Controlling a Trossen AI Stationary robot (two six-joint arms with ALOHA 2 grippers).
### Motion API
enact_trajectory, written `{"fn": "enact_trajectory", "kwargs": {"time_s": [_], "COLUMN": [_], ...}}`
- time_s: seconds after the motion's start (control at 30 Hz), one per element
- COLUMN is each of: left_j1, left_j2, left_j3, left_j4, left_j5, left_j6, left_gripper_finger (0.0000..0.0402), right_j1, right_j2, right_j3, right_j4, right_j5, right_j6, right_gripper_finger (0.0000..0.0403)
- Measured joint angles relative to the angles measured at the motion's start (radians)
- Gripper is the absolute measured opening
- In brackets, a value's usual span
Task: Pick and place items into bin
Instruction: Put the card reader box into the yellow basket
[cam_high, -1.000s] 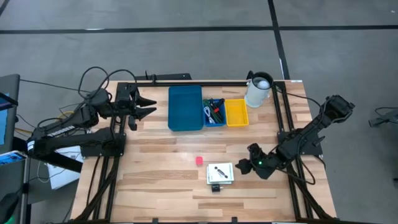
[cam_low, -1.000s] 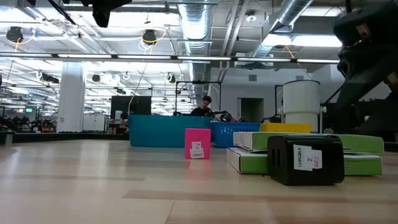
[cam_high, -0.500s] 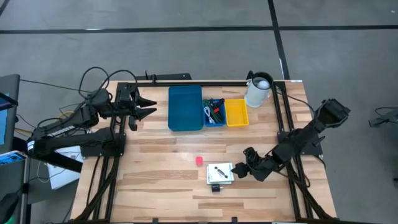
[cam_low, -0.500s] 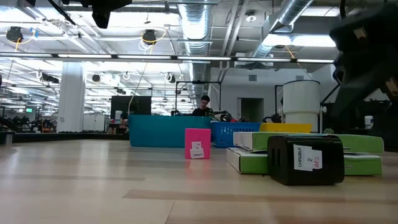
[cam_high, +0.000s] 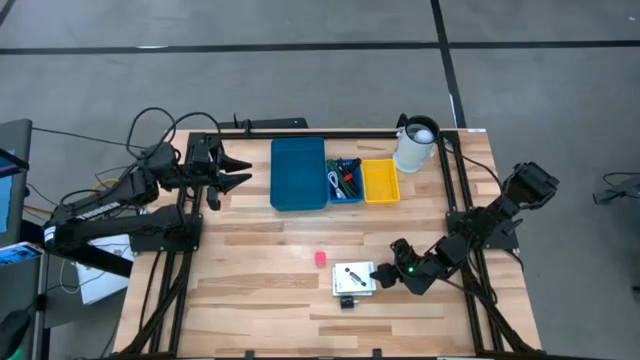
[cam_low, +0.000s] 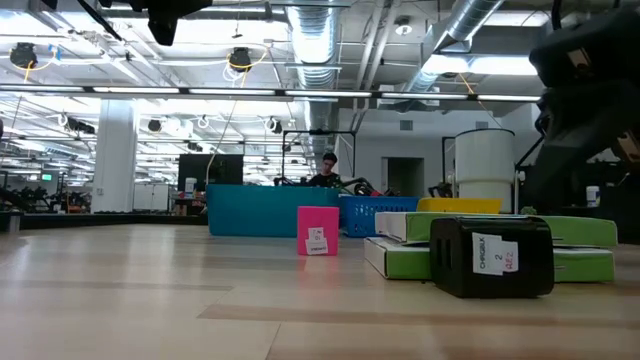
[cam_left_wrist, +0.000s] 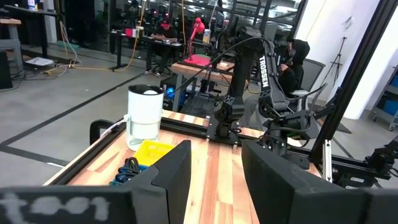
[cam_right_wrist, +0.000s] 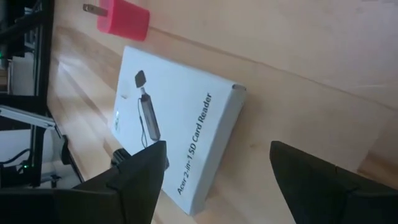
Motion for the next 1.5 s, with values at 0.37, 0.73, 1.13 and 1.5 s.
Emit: {"fn": "enact_trajectory", "kwargs": {"time_s": [0.37,0.73,1.13,1.5], "left_j1": [0.000,0.000,0.000,0.000], "left_j2": [0.000,0.000,0.000,0.000], "left_j3": [0.000,0.000,0.000,0.000], "left_j4": [-0.006,-0.016,-0.020,-0.021], "left_j5": [0.001,0.001,0.001,0.000], "left_j6": [0.002,0.006,0.006,0.015], "left_gripper_finger": [0.0130,0.0130,0.0130,0.0130], "right_j1": [-0.022,-0.020,-0.020,-0.020], "right_j2": [0.111,0.115,0.115,0.117], "right_j3": [-0.001,-0.021,-0.022,-0.024], "right_j4": [0.166,0.221,0.221,0.229], "right_j5": [0.000,0.002,-0.001,-0.013], "right_j6": [-0.011,-0.037,-0.038,-0.055], "right_gripper_finger": [0.0282,0.0282,0.0281,0.0237]}}
